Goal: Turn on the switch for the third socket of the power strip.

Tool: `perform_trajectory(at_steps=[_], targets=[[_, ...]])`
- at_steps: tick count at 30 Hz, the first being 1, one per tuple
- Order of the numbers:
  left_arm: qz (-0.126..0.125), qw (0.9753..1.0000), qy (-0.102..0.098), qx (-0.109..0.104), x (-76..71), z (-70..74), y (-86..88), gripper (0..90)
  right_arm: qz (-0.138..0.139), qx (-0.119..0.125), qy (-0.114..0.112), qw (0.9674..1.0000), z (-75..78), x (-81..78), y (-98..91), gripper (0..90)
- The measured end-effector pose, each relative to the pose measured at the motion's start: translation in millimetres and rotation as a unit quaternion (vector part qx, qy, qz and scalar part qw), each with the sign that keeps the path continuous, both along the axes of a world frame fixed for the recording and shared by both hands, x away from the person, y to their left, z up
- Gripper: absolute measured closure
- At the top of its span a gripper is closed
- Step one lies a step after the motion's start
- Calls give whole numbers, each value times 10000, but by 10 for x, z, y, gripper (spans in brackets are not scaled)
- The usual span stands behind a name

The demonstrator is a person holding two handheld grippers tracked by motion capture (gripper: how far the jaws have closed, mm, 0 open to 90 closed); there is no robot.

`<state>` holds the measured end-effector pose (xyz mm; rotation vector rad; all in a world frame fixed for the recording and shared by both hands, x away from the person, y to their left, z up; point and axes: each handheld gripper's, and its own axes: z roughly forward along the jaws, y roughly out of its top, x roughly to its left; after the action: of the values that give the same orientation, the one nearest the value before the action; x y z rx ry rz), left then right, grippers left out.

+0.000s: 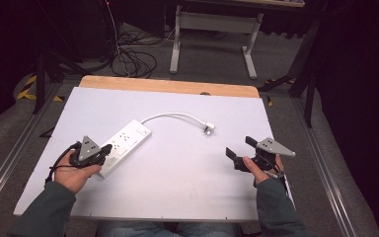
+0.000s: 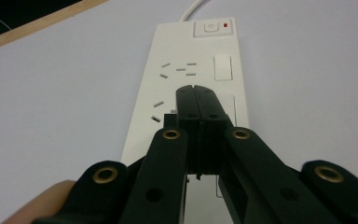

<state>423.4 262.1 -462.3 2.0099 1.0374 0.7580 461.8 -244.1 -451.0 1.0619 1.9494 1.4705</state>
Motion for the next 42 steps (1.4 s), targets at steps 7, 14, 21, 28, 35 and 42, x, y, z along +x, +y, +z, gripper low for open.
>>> perform_trajectory(at_steps=[7, 14, 21, 28, 35, 42], targets=[[-63, 9999, 138, 66, 7, -19, -16, 899, 4, 0, 5, 10000, 0, -2, 2, 81], [-152, 9993, 329, 58, 12, -46, -27, 899, -15, 14, 6, 10000, -1, 3, 3, 81], [-217, 9988, 418, 115, 16, -57, -42, 899, 6, -6, 3, 10000, 0, -3, 3, 81], [-274, 9980, 554, 133, 27, -78, -65, 899, -6, -2, 5, 10000, -1, 1, 2, 81], [-273, 9976, 598, 202, 29, -89, -63, 899, -5, 1, -5, 10000, 2, -3, -3, 81], [-263, 9976, 607, 192, 28, -89, -65, 898, 0, -6, 5, 10000, -1, -2, 1, 81]])
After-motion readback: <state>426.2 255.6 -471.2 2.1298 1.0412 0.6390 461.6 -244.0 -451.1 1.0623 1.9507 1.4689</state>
